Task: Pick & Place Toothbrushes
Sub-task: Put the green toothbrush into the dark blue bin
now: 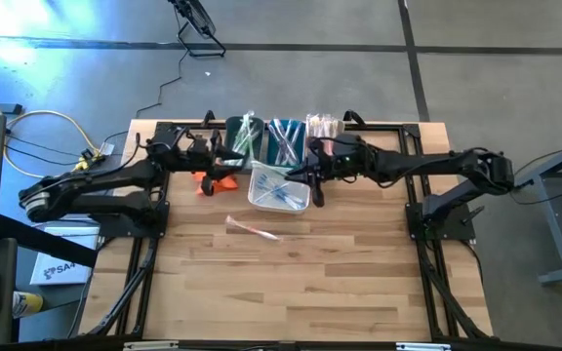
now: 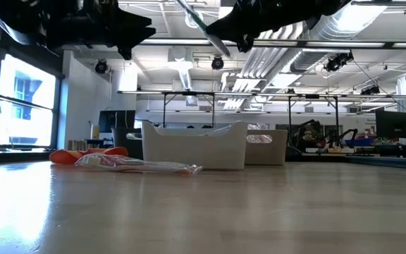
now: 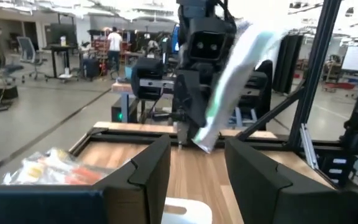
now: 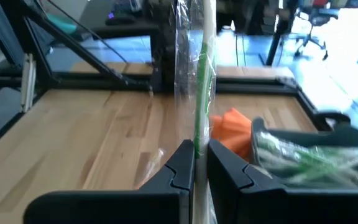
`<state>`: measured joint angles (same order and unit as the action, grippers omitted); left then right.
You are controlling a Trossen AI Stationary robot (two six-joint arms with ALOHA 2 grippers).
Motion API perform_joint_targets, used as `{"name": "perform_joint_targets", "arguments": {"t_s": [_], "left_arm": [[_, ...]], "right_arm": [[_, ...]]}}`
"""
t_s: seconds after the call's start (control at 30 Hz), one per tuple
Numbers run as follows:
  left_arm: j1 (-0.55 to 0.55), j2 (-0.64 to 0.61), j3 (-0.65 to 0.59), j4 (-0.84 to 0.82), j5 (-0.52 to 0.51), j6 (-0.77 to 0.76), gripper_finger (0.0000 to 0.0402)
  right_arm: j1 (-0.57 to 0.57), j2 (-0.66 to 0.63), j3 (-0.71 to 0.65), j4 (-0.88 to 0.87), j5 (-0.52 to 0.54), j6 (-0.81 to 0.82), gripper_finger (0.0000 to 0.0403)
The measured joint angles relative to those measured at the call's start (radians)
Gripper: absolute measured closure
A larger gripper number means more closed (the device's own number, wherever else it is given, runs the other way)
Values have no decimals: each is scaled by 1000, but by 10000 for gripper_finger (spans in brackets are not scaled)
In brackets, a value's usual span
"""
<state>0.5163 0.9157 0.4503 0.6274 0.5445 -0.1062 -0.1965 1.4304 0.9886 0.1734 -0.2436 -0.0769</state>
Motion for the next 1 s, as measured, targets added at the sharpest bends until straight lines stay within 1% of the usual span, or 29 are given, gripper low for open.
{"name": "perform_joint_targets", "arguments": {"t_s": [0.13, 0.3, 0.43, 0.63, 0.83, 1.0], "left_arm": [[-15, 74, 0, 118, -2, -3, 251], [-77, 146, 1, 265, 0, 34, 251], [-114, 181, 2, 331, -6, 52, 251], [-131, 188, 20, 339, -85, 50, 251], [-147, 234, 87, 323, -81, 50, 251], [-145, 277, 141, 259, -77, 50, 251]], "right_arm": [[14, 0, 0, 34, 1, 0, 384], [22, 0, 0, 50, 5, 0, 384], [22, 0, 0, 44, 6, 1, 384], [22, 0, 0, 40, 5, 2, 384], [22, 0, 0, 40, 6, 4, 384], [22, 0, 0, 25, 7, 5, 384]]}}
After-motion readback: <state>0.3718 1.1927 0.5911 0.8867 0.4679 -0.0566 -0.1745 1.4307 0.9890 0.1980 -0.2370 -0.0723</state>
